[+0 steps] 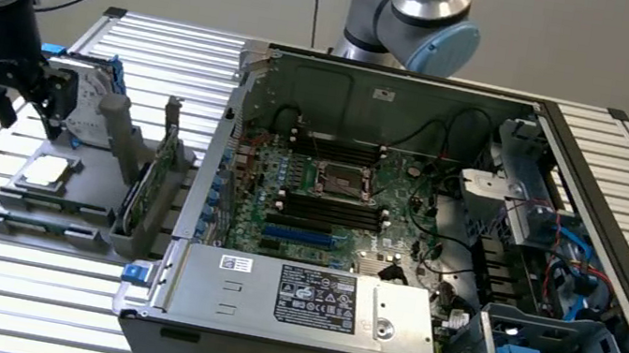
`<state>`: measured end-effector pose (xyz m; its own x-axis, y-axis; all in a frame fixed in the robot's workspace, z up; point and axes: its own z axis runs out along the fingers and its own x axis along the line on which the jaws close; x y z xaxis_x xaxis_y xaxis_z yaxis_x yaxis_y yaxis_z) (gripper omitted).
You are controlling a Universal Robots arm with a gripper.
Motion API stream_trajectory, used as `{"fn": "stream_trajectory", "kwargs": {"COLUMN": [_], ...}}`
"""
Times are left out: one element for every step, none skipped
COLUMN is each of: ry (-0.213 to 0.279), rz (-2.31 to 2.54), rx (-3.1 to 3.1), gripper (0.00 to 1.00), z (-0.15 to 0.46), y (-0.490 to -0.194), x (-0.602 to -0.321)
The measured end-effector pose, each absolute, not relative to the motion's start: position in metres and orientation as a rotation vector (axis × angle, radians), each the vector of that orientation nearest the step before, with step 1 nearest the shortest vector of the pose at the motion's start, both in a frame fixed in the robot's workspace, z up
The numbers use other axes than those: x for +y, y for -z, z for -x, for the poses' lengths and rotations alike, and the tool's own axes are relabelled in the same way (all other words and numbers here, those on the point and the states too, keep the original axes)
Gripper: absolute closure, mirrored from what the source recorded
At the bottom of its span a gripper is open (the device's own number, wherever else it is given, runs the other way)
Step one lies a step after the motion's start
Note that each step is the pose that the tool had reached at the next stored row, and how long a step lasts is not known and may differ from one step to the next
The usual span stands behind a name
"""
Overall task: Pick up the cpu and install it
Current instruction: 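Pick up the cpu and move it towards the insertion slot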
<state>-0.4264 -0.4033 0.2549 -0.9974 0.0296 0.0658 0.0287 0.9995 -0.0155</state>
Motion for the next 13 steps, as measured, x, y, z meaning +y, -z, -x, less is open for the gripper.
{"fn": "stream_trajectory", "kwargs": {"ry": [-0.022, -0.022, -0.022, -0.022, -0.022, -0.022, -0.022, -0.022, -0.022, -0.022, -0.022, -0.022, -0.022], "rz": [0.045, 0.045, 0.045, 0.045, 0.045, 0.045, 0.045, 0.045, 0.045, 0.044, 0.044, 0.044, 0.043], "rx": [-3.076, -3.076, -3.076, -3.077, -3.078, -3.078, -3.079, -3.080, -3.081, -3.082, -3.084, -3.085, -3.086], "gripper": [0.38, 0.38, 0.38, 0.38, 0.38, 0.38, 0.38, 0.38, 0.38, 0.38, 0.38, 0.38, 0.38], "z": [0.426, 0.426, 0.426, 0.426, 0.426, 0.426, 0.426, 0.426, 0.426, 0.426, 0.426, 0.426, 0.426], "y": [-0.253, -0.251, -0.250, -0.248, -0.246, -0.244, -0.242, -0.241, -0.239, -0.237, -0.235, -0.233, -0.232], "x": [-0.405, -0.407, -0.409, -0.410, -0.411, -0.411, -0.412, -0.412, -0.412, -0.412, -0.412, -0.412, -0.412]}}
